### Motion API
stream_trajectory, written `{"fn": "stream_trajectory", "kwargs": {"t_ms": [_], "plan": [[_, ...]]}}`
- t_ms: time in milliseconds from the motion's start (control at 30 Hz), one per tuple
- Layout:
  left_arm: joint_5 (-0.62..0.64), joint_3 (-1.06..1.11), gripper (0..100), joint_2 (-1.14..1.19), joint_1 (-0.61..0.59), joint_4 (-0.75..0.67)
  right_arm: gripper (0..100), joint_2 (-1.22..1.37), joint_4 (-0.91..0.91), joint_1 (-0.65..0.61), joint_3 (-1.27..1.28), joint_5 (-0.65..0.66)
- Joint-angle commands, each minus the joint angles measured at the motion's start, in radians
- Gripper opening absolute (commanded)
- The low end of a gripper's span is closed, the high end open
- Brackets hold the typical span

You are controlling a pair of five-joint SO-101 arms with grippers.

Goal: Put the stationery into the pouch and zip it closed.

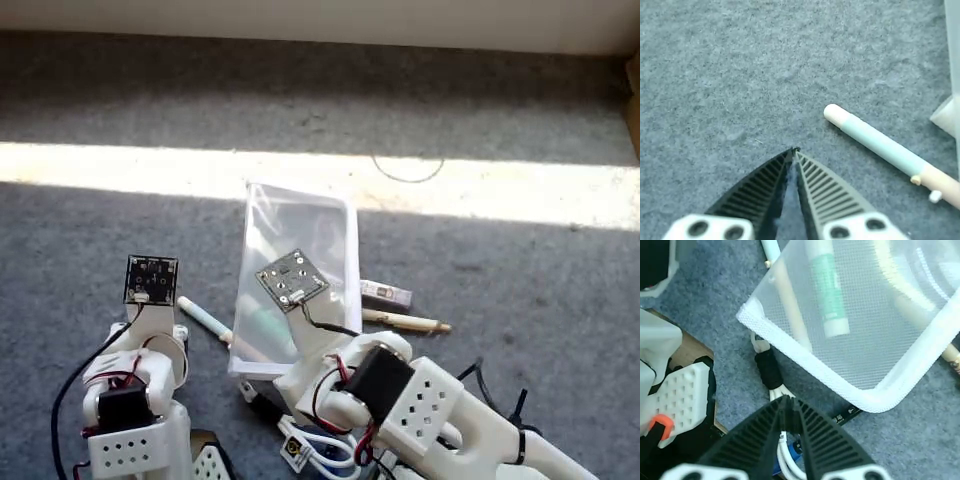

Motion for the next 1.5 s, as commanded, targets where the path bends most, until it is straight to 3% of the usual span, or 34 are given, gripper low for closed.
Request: {"fn": "stream_trajectory", "kwargs": {"t_ms": [0, 500, 733, 1133, 1467], "plan": [[0.005, 0.019, 1, -0.008, -0.042, -0.021, 0.5, 0.064, -0.050, -0.008, -0.001, -0.040], [0.005, 0.019, 1, -0.008, -0.059, -0.021, 0.5, 0.338, -0.127, 0.001, -0.001, -0.041], [0.005, 0.019, 1, -0.008, -0.059, -0.021, 0.5, 0.361, -0.262, 0.160, -0.002, -0.021], [0.005, 0.019, 1, -0.008, -0.059, -0.021, 0.5, 0.354, -0.532, 0.386, -0.001, 0.333], [0.005, 0.019, 1, -0.008, -0.059, -0.021, 0.5, 0.128, -0.358, 0.286, -0.001, 0.370]]}}
